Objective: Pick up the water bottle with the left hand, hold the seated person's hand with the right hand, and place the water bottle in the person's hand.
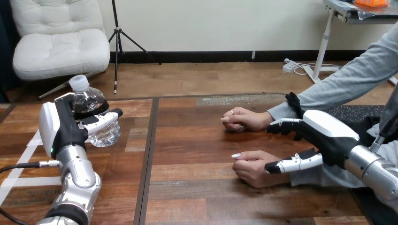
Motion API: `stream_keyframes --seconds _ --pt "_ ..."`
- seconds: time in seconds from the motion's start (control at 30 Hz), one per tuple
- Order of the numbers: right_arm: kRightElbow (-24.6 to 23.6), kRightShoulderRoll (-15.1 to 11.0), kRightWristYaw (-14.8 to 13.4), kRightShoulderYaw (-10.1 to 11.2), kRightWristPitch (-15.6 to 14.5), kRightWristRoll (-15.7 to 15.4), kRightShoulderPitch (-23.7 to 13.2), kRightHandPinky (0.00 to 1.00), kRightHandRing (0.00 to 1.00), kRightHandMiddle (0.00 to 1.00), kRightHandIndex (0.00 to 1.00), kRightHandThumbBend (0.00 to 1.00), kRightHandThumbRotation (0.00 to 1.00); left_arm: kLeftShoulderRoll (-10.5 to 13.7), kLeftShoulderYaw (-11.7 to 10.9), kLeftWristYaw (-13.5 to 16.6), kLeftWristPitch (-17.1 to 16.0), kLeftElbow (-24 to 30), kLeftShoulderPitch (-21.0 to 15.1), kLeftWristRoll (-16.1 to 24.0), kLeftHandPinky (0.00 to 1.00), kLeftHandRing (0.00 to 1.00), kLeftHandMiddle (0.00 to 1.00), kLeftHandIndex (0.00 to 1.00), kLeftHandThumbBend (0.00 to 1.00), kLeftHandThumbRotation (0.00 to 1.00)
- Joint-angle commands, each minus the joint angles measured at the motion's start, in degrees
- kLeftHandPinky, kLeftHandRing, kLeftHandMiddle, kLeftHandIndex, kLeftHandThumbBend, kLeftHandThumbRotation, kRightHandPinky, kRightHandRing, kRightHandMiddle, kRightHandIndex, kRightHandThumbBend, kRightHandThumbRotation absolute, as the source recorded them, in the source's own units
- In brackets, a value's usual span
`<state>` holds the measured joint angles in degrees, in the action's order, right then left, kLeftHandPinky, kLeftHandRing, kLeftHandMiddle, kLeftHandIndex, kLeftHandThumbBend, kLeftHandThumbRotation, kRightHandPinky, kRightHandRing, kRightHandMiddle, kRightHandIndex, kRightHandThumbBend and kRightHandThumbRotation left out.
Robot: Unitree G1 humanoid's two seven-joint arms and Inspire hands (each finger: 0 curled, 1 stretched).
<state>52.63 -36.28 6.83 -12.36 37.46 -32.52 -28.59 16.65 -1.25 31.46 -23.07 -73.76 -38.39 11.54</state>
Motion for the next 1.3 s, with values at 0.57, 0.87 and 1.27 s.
stream_keyframes --seconds 0.57,0.87,1.27 --pt "2.40 -2.14 -1.24 -1.53 0.39 -0.91 -5.96 0.72 0.82 0.82 0.81 1.00 0.64 0.47 -0.86 -0.36 -0.51 2.89 -4.10 -0.68 0.36 0.40 0.43 0.47 0.78 0.00" --pt "3.02 -2.29 0.32 -1.58 -0.29 -0.83 -6.16 0.72 0.82 0.83 0.82 1.00 0.64 0.49 -0.93 -0.55 -0.33 2.85 -4.16 -0.83 0.38 0.42 0.45 0.48 0.77 0.00" --pt "3.41 -2.47 1.79 -1.24 -0.92 -0.30 -6.10 0.75 0.84 0.84 0.83 1.00 0.61 0.50 -1.24 -0.56 -0.18 2.84 -4.21 -1.05 0.36 0.41 0.44 0.48 0.77 0.00"
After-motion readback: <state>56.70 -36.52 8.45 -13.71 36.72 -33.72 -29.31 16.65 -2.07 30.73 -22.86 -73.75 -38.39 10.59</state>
